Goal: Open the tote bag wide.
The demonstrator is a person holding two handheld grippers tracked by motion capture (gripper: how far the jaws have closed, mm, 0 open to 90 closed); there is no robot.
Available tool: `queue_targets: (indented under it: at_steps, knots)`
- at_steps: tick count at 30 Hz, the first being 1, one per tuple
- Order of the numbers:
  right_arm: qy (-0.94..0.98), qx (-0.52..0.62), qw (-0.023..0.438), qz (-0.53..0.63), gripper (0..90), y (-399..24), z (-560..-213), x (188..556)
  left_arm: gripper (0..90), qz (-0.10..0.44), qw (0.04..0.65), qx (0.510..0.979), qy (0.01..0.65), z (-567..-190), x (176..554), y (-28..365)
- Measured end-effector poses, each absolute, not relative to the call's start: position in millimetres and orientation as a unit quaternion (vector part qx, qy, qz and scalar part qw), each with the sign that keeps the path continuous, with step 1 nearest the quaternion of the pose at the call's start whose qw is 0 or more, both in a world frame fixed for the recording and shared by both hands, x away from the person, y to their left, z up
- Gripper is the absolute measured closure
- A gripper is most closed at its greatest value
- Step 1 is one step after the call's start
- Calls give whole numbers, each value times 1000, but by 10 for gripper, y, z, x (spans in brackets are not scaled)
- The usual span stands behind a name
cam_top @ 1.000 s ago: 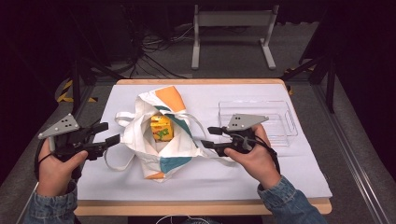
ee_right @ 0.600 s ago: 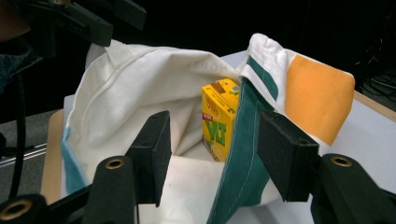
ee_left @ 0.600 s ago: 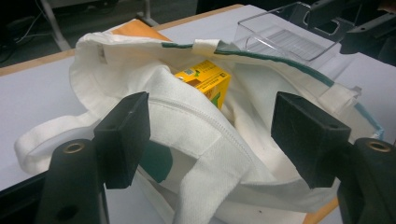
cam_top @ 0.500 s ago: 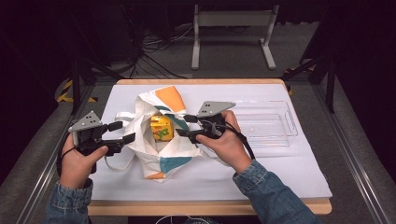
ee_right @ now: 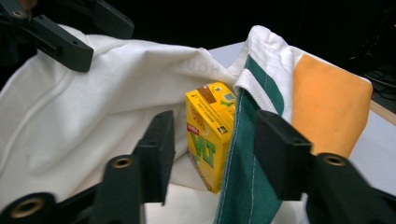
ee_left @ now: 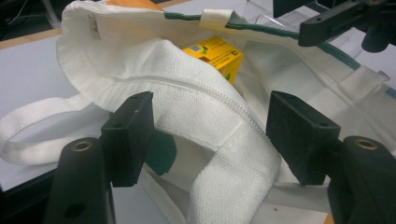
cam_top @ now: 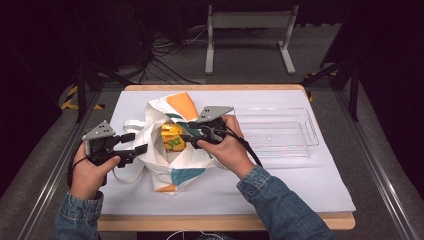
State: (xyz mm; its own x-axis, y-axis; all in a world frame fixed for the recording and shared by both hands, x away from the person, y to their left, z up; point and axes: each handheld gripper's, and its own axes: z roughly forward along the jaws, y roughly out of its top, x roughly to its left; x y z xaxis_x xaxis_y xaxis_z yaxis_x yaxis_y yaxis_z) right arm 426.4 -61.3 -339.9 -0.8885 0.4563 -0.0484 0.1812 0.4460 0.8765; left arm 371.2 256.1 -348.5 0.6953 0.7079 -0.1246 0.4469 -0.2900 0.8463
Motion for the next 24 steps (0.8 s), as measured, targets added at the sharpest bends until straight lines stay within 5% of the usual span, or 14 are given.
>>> queue_targets:
  at_steps: [6, 12, 24]
  knots:
    - [847, 193, 152, 472, 734, -691, -3401, 4340, 600, 150, 464, 797, 356, -3483, 3694, 2619]
    - [853, 194, 161, 457, 829, -750, -3398, 4362, 751, 146, 455, 803, 357, -3500, 3690, 2659]
    - [867, 225, 191, 401, 856, -845, -3648, 4508, 748, 128, 427, 815, 371, -3610, 3724, 2655]
